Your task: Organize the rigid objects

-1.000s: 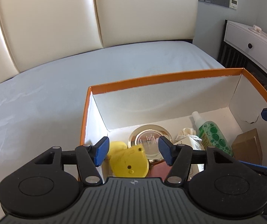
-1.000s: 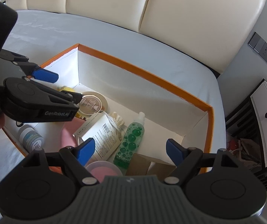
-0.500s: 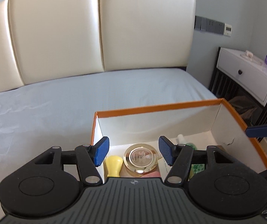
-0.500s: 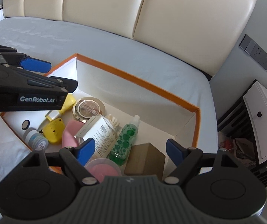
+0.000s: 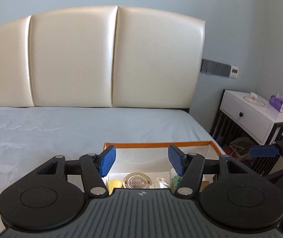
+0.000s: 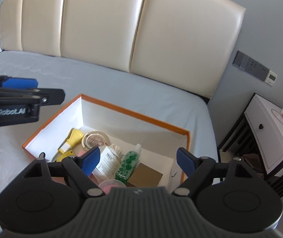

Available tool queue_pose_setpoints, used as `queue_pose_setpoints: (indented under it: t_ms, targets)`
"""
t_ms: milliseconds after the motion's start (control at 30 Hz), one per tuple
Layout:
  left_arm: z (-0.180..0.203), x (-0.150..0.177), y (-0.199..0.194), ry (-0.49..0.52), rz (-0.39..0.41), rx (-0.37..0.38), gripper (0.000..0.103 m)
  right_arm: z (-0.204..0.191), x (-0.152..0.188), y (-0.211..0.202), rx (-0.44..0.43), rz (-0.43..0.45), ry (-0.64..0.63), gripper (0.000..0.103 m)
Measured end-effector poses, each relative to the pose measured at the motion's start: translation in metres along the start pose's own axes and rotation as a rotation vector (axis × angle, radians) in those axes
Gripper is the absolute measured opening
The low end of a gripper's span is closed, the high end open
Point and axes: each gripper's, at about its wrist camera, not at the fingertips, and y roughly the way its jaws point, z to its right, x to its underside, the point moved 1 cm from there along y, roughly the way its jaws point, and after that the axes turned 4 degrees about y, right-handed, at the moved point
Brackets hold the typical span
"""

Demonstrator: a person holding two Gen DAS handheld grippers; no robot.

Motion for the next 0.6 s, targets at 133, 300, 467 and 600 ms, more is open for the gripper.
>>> queue_pose_setpoints:
  t_ms: [133, 300, 467, 600]
  targets:
    - [-0.001, 0.005, -0.015, -0.010, 0.025, -0.014, 0.071, 0.001, 0.005, -0.018, -0.015, 0.037, 0.040, 0.087]
    - [0.000, 0.018, -0.034, -0.023, 0.055, -0.015, 0.082, -0.006, 0.020, -0.045, -0.001, 0.125, 0.068, 0.095]
    - [-0.010, 0.038, -0.049, -0.133, 0.077, -0.042, 0.085, -0.017, 0.039, -0.063, -0.008, 0.197, 0.130, 0.099]
    - [-0.019, 0.055, -0.052, -0.163, 0.072, -0.108, 0.092, -0.021, 0.056, -0.066, -0.006, 0.198, 0.195, 0.100]
